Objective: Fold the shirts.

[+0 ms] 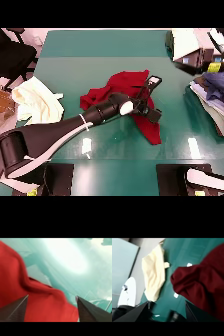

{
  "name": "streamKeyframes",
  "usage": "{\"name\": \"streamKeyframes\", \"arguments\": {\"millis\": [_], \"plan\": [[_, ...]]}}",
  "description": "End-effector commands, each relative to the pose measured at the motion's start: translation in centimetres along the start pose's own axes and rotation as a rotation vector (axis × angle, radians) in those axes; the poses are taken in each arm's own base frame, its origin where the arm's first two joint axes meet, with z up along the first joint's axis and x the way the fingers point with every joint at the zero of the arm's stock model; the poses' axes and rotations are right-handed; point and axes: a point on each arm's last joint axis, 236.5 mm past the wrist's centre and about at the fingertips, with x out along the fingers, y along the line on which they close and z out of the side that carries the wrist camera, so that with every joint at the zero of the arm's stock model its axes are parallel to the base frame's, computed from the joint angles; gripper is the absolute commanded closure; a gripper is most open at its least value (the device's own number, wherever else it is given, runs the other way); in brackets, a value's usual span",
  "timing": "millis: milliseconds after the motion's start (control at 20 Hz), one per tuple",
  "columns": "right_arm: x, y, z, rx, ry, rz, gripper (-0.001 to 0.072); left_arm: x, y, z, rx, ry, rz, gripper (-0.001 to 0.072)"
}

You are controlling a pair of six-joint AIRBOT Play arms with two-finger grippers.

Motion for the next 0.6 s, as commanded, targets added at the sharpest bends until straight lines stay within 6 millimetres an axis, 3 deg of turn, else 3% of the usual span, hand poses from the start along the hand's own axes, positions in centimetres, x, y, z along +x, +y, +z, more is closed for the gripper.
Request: {"name": "streamKeyframes", "arguments": {"millis": [0,100,250,400,550], "plan": [[-0.8,-7.2,-4.9,0.119,0.041,-0.201,0.0215,-3.3,4.0,-1.3,0.01,0.132,0.094,0.0113],[-0.2,-11.4,-8.7,0.196,0.095,-0.3,0.0213,-6.0,8.5,-0.1,0.0,0.132,0.187,0.0112],[1.7,-14.1,-11.6,0.288,0.094,-0.316,0.0213,-9.9,14.6,1.2,-0.098,0.124,0.269,0.0112],[3.2,-16.3,-14.3,0.35,0.122,-0.33,0.0214,-13.0,18.8,0.8,-0.171,0.155,0.326,0.0113],[5.9,-18.2,-17.0,0.459,0.204,-0.319,0.0213,-15.1,21.4,0.8,-0.182,0.158,0.358,0.0112]]}}
